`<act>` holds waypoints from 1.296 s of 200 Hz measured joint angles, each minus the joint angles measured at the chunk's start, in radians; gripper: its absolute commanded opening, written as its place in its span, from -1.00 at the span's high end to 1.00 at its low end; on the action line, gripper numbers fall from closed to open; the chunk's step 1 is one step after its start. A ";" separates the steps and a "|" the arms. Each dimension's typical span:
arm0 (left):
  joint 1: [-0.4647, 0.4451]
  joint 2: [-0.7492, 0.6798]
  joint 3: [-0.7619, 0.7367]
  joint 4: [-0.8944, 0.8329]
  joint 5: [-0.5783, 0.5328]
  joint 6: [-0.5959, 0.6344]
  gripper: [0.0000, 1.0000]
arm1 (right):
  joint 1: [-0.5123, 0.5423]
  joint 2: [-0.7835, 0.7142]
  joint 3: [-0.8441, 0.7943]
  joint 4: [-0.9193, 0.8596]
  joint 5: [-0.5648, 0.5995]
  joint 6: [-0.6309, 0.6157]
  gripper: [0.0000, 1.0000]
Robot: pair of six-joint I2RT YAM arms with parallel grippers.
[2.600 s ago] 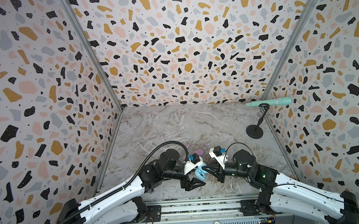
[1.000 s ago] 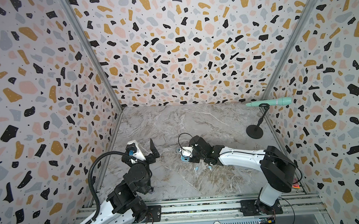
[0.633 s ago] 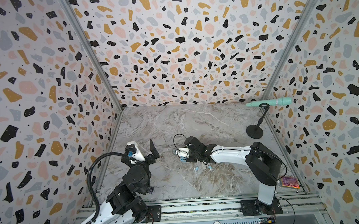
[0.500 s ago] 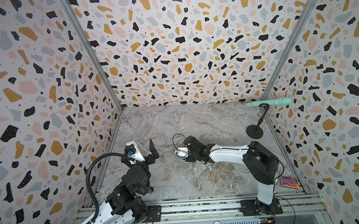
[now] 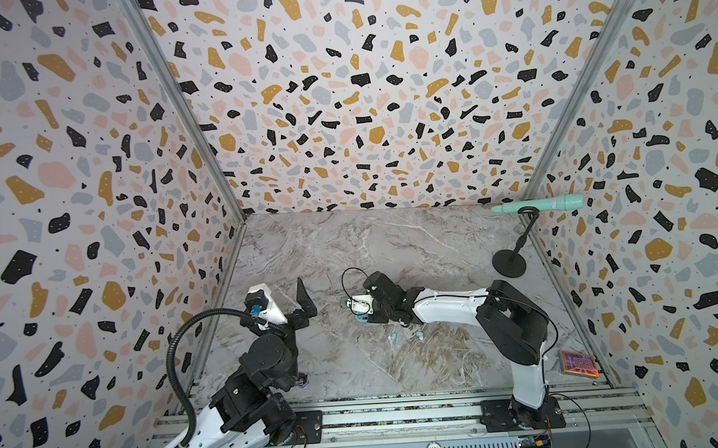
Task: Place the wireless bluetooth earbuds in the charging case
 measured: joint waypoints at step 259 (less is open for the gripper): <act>0.013 -0.006 -0.010 0.008 0.005 0.013 -0.99 | -0.004 0.038 0.040 -0.011 -0.026 0.000 0.73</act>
